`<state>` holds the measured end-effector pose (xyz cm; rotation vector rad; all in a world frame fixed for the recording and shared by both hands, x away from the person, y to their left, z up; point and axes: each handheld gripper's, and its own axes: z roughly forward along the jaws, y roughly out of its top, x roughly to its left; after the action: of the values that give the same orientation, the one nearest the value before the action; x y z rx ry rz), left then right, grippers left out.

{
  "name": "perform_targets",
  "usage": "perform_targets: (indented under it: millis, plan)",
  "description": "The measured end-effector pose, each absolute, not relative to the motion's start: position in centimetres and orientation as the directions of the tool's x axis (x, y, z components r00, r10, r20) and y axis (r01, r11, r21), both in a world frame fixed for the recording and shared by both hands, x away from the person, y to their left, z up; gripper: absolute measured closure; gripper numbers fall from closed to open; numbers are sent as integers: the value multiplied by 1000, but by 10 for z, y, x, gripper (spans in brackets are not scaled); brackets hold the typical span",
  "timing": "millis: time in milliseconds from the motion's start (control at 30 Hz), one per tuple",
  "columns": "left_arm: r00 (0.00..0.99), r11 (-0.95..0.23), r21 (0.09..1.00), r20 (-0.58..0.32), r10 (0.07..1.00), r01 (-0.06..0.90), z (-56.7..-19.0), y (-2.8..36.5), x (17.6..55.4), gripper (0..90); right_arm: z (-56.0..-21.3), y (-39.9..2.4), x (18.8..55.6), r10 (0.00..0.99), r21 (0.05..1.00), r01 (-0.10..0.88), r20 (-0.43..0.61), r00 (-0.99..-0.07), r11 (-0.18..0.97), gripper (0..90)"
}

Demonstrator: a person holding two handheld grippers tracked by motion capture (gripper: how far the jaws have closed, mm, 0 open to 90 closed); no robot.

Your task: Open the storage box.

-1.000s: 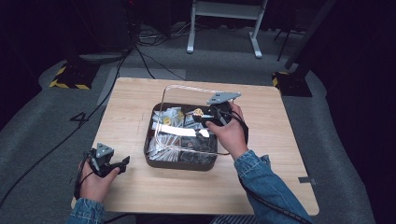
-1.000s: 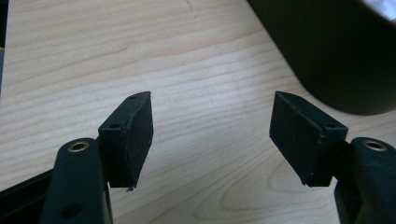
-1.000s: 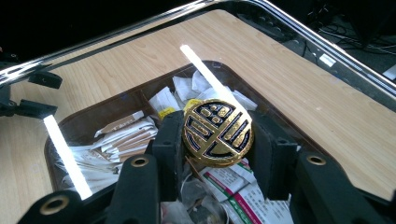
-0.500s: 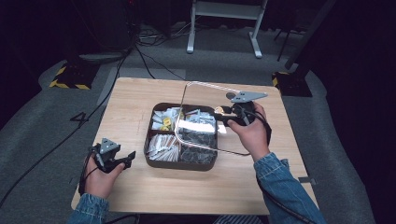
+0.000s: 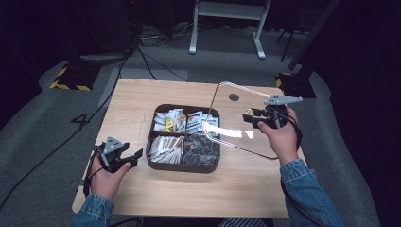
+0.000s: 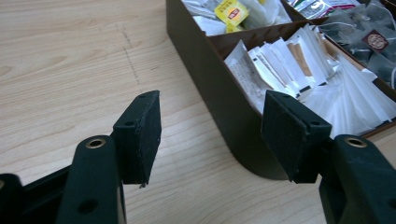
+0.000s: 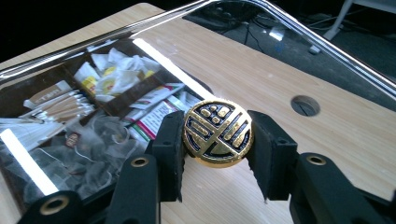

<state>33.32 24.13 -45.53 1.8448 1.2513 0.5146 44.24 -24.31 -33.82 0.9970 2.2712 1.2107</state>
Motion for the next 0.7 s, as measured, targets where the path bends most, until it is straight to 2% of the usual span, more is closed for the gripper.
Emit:
perform_targets:
  millis: [233, 700]
  plan:
    - [428, -158, 815, -119, 896, 558, -455, 238, 329, 384, -343, -271, 448, 769, 830, 437, 16, -639, 346, 589]
    - [429, -165, 820, -106, 897, 548, -455, 241, 327, 384, -374, -305, 459, 806, 798, 487, 1, -591, 356, 589]
